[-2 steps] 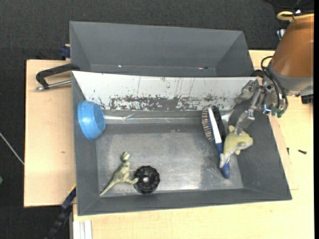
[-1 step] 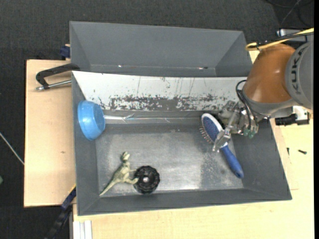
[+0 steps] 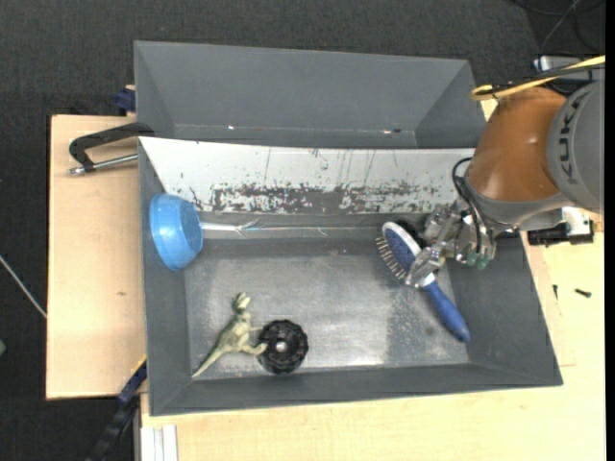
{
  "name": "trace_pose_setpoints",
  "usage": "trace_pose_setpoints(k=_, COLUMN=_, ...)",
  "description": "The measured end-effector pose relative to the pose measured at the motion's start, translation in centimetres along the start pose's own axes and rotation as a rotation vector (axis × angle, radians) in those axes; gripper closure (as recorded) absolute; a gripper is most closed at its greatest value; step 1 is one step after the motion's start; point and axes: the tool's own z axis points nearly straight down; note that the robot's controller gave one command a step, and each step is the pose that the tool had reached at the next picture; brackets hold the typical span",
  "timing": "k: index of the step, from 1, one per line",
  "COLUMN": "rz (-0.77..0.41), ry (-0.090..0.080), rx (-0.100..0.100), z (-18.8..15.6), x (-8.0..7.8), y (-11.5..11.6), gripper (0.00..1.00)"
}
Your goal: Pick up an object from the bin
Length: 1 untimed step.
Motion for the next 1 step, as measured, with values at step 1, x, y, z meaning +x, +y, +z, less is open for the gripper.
trace_pose_setpoints(k=1, rz=-0.020, ry=-0.011, rx=0.001, z=-12.49, x=-0.34, y=0.54, gripper=1.00)
